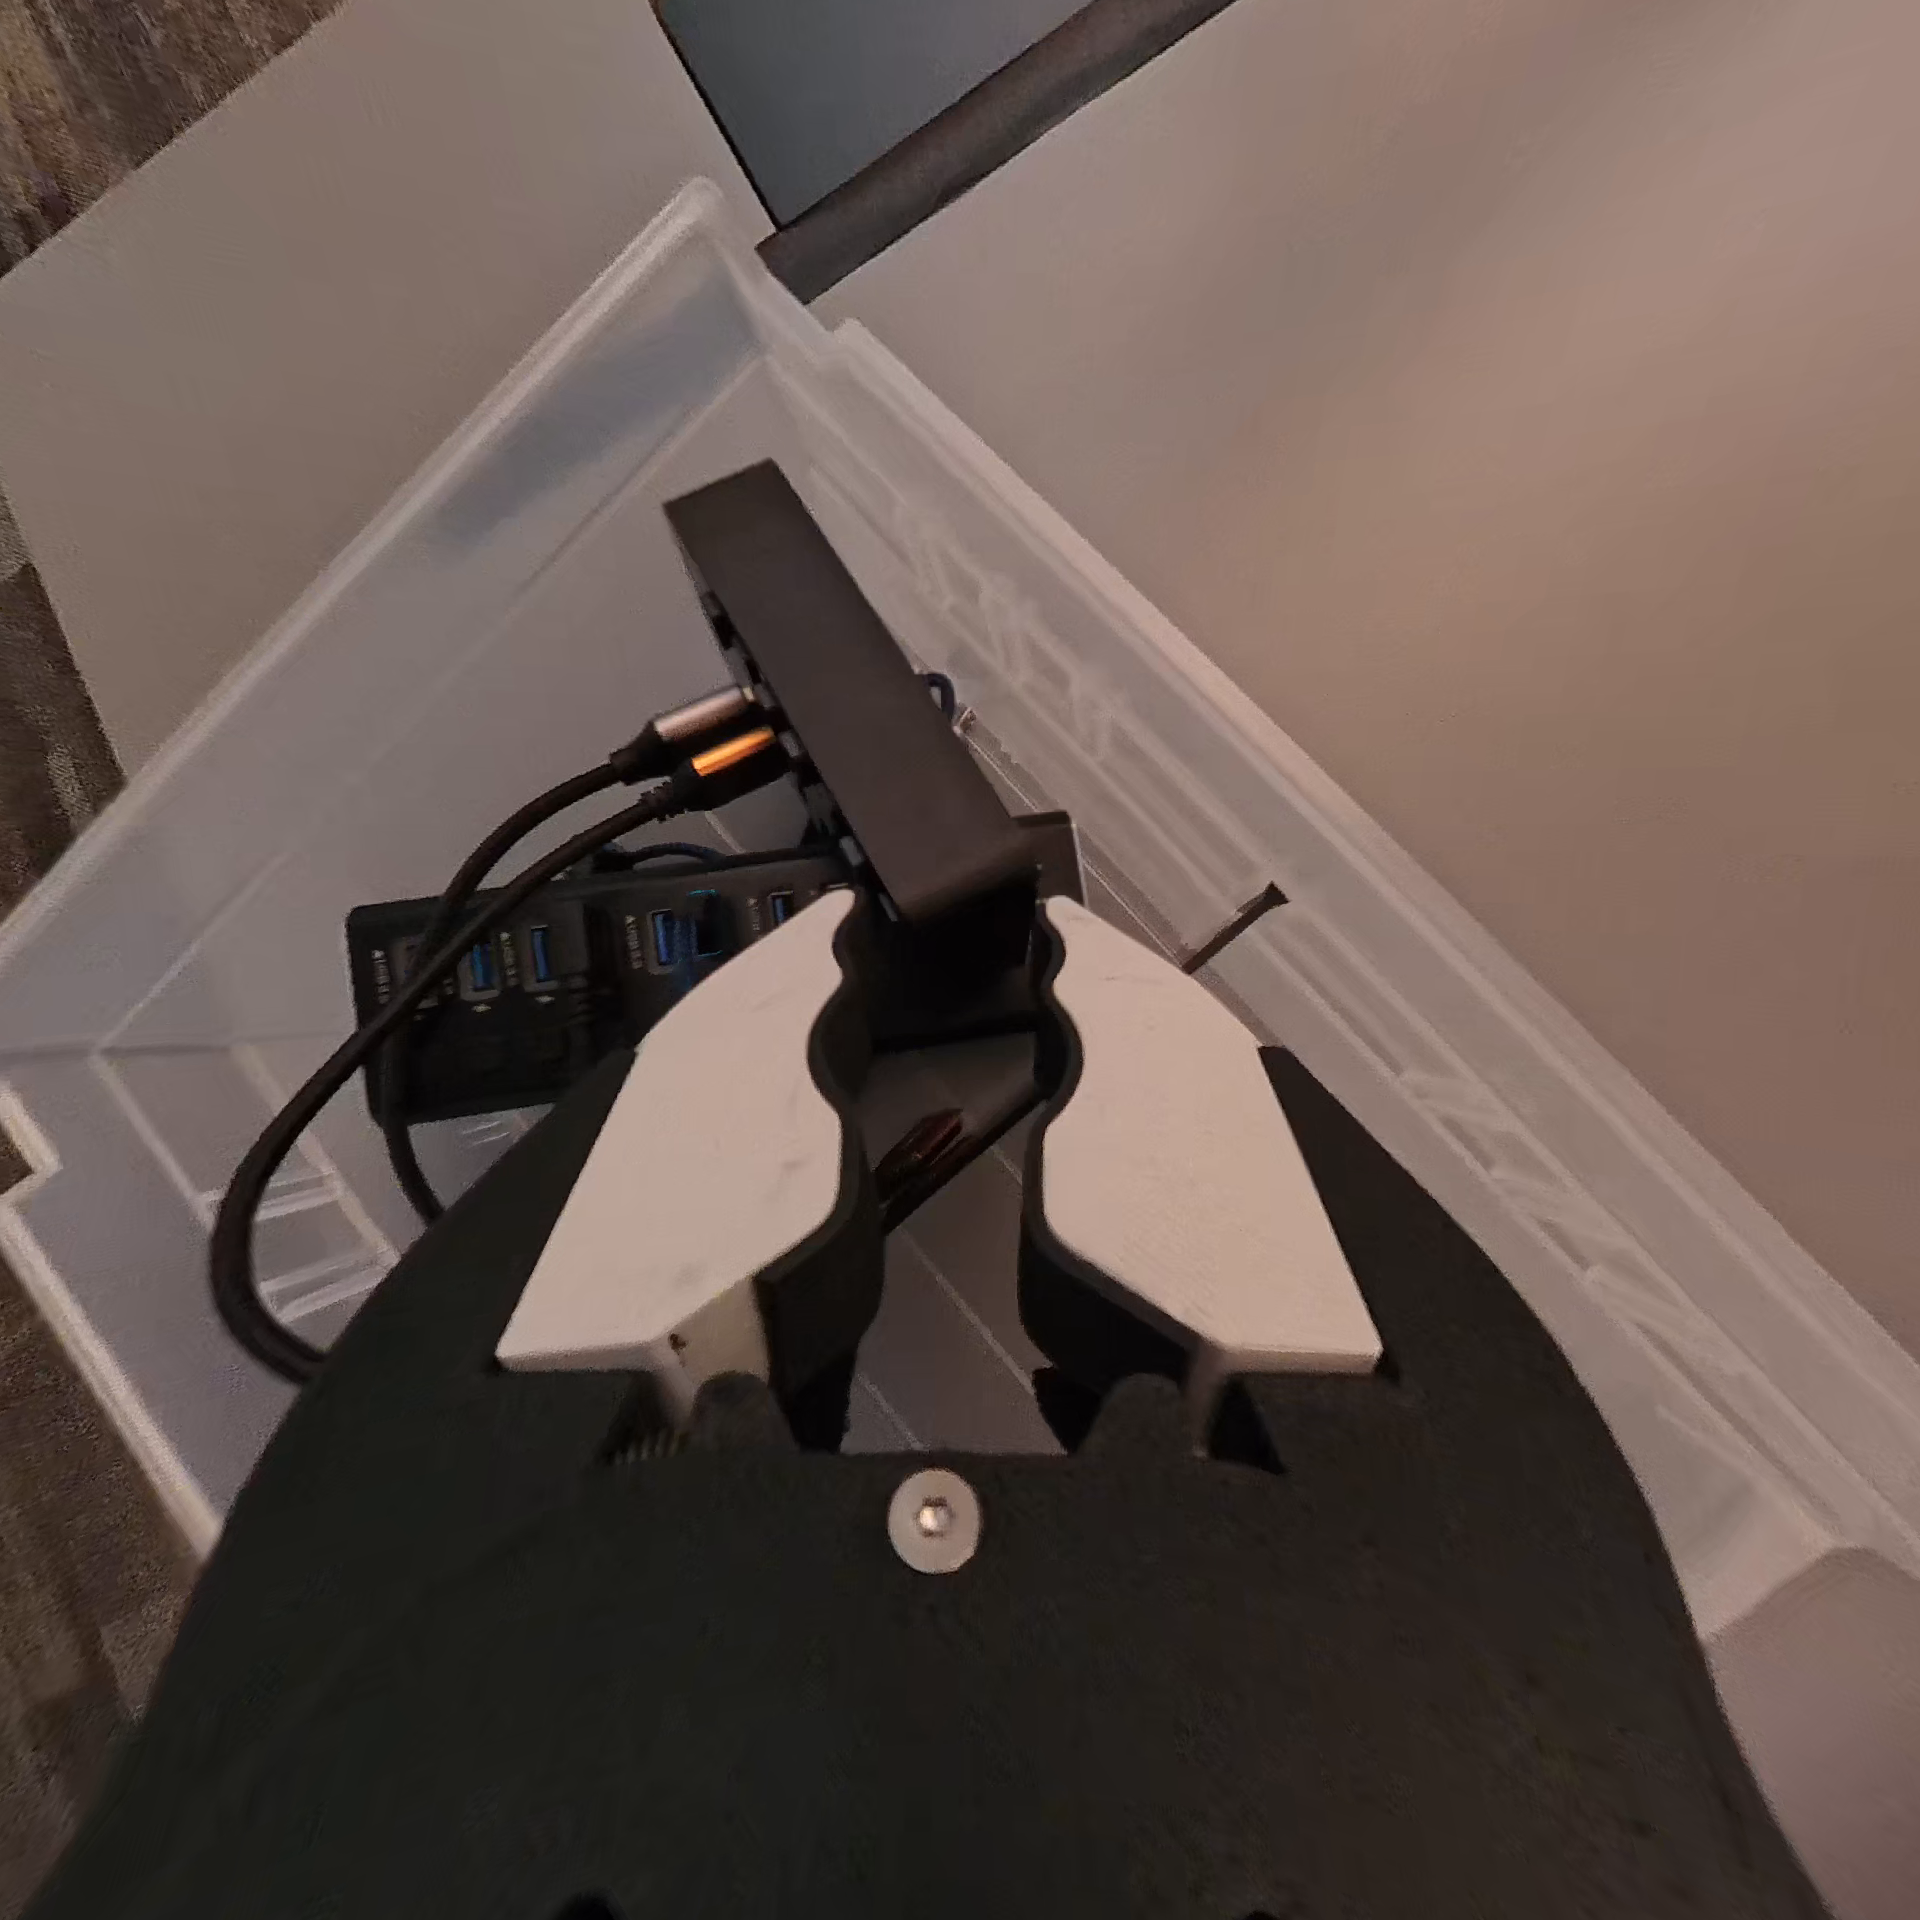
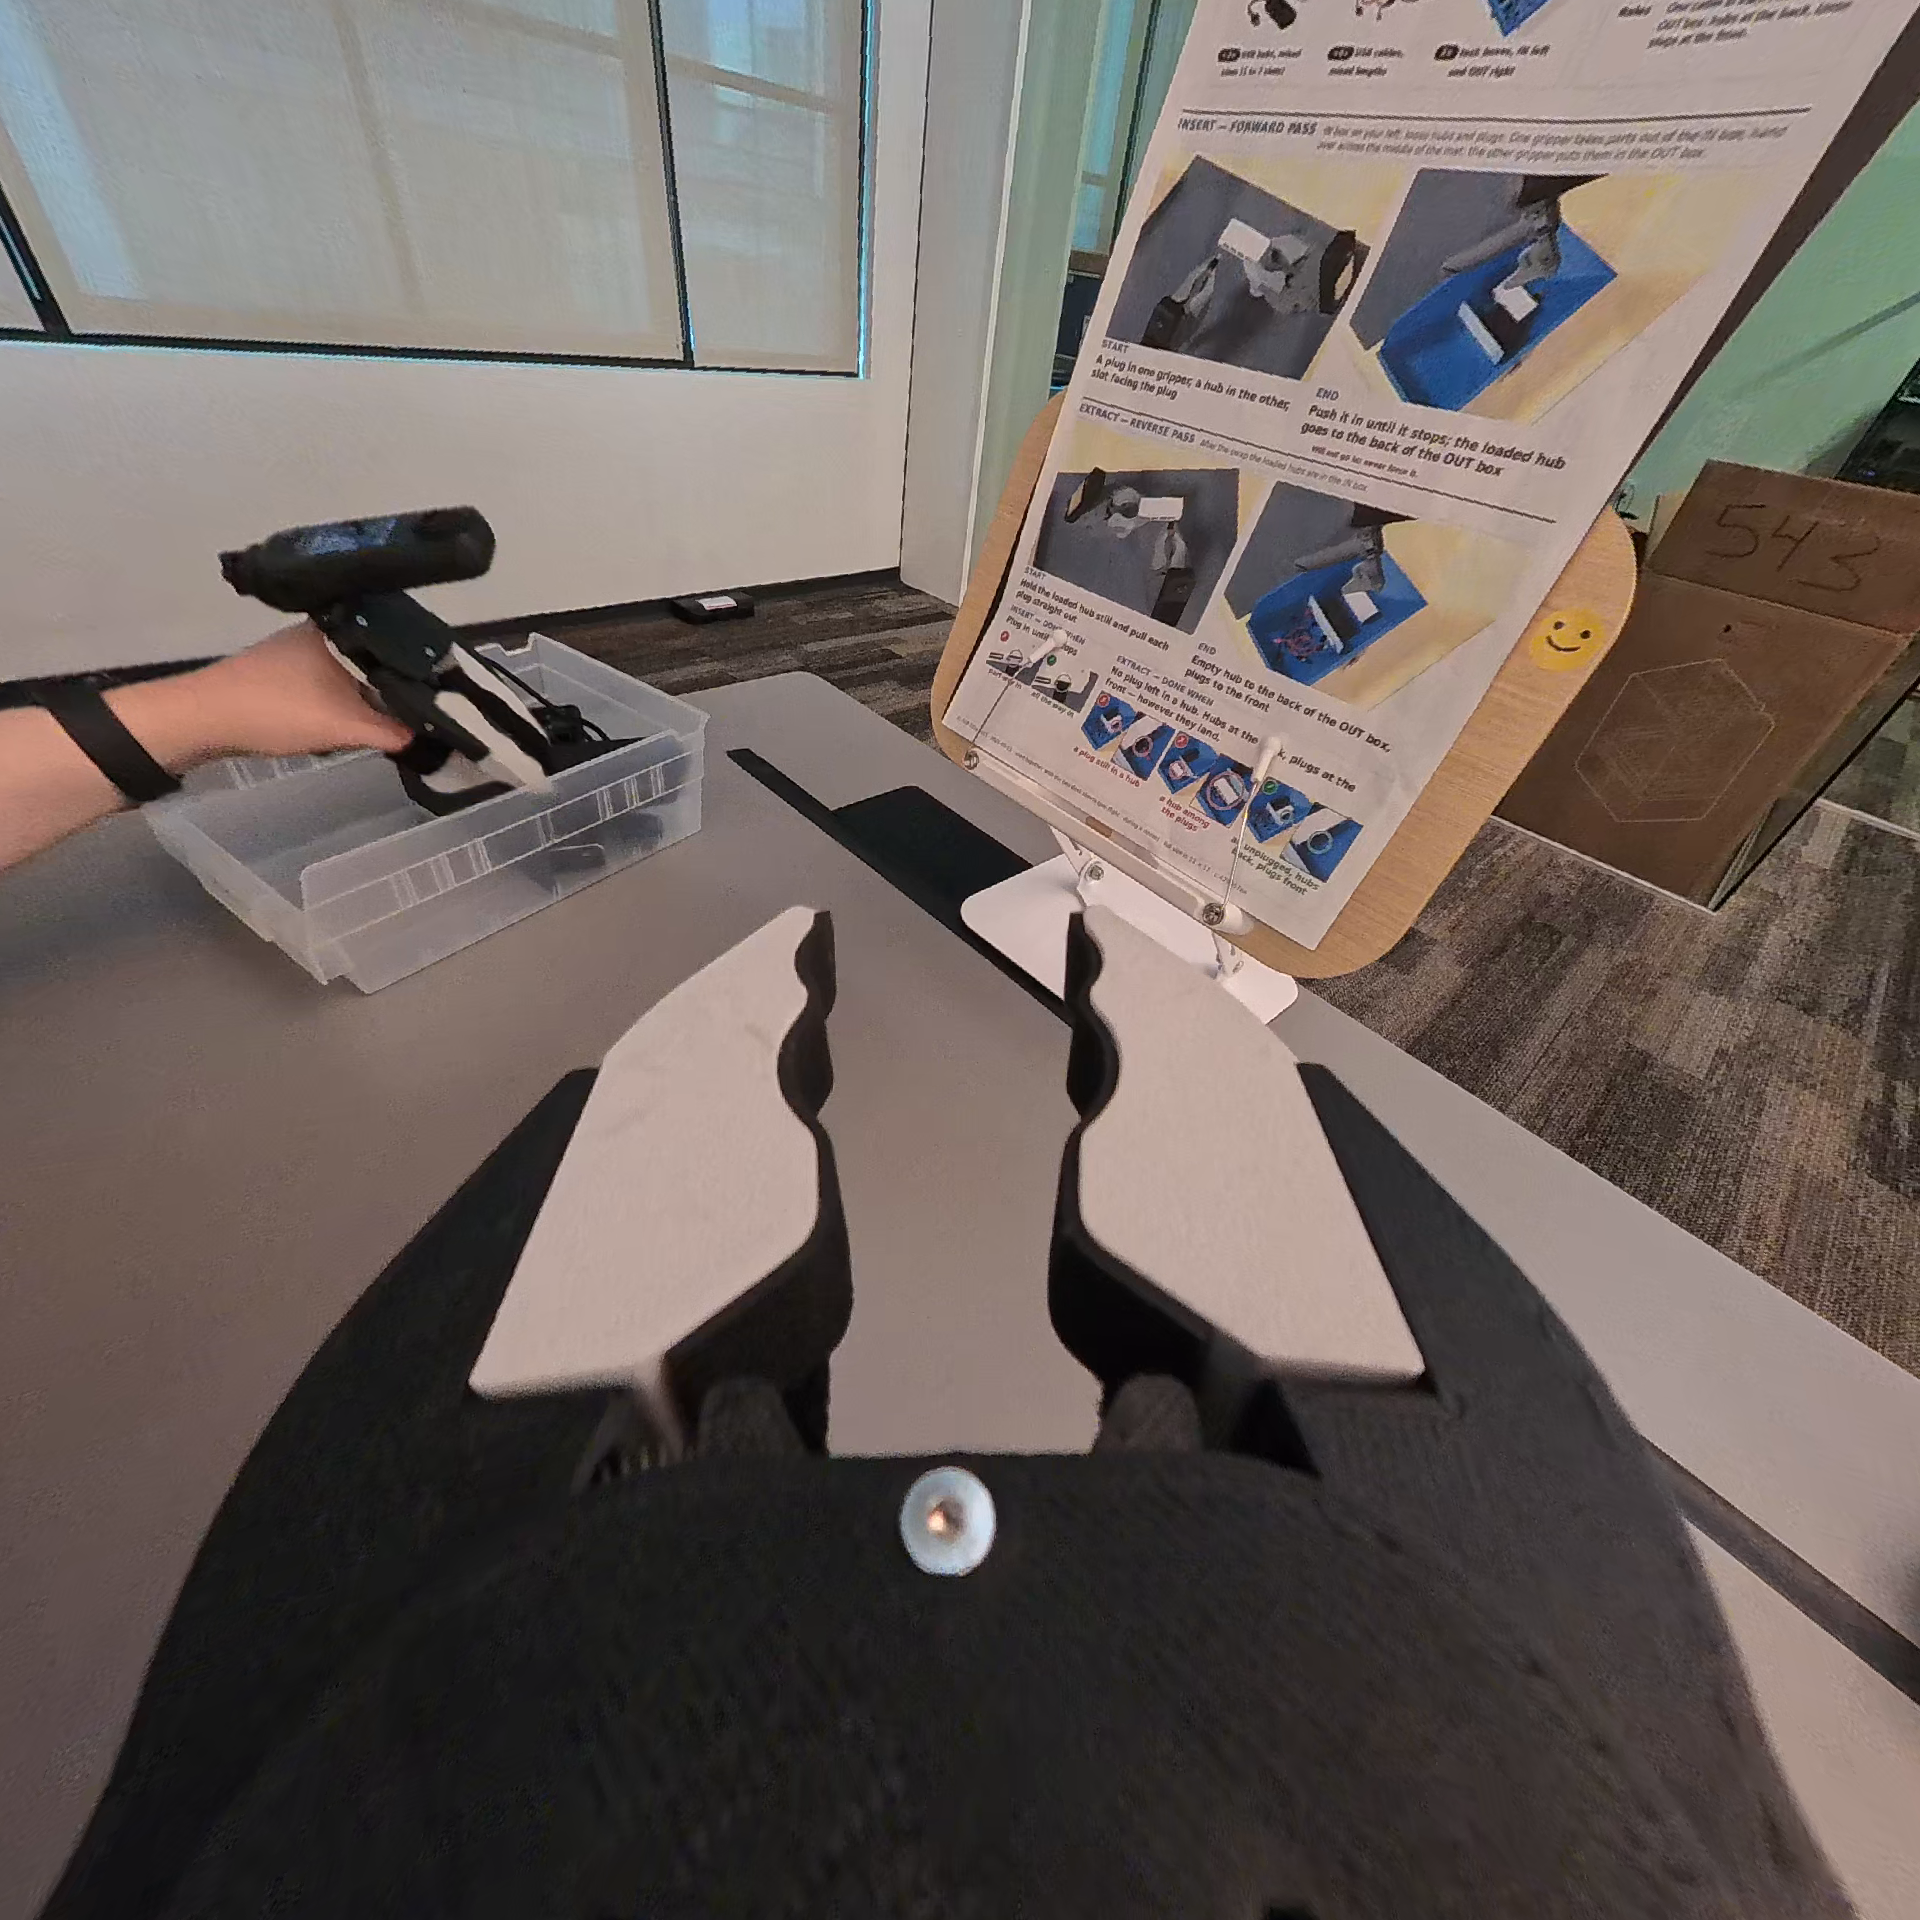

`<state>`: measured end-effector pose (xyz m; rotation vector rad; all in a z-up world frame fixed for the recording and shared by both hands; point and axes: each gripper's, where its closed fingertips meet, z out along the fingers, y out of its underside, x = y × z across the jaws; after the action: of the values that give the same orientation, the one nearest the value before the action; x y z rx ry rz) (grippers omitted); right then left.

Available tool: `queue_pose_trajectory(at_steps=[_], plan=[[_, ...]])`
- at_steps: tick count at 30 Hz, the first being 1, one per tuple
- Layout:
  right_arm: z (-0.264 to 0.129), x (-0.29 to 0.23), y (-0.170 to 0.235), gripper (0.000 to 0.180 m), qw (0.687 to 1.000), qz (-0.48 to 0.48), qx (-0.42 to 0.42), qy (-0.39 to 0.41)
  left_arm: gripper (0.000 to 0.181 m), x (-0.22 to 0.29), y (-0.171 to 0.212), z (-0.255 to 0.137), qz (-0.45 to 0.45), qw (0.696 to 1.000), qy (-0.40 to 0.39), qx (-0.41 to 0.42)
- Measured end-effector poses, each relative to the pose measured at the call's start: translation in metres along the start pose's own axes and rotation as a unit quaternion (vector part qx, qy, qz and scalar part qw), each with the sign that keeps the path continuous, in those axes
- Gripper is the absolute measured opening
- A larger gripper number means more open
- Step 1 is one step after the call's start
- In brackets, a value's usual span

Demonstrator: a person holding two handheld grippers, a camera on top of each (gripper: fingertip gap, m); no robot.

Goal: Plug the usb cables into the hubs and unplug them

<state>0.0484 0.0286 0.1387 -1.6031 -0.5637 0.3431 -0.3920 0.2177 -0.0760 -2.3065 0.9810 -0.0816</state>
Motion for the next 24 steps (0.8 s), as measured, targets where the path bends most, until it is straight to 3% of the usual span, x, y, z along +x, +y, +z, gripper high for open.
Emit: queue_pose_trajectory(at_steps=[1, 10, 20, 24], plan=[[0.000, 0.000, 0.001, 0.042, 1.000, -0.002, -0.002, 0.000, 0.025, -0.002, 0.000, -0.003, -0.003, 1.000, 0.000, 0.001], [0.000, -0.002, 0.002, 0.042, 1.000, -0.011, -0.008, 0.001, 0.025, -0.016, 0.014, -0.007, -0.043, 0.999, -0.011, -0.006], [-0.004, -0.001, 0.003, 0.042, 1.000, -0.014, -0.010, 0.001, 0.036, -0.004, 0.011, -0.002, -0.045, 0.998, -0.013, -0.032], [-0.007, 0.001, 0.001, 0.042, 1.000, -0.009, -0.003, 0.000, 0.059, 0.000, 0.003, -0.004, -0.072, 0.997, 0.000, -0.024]])
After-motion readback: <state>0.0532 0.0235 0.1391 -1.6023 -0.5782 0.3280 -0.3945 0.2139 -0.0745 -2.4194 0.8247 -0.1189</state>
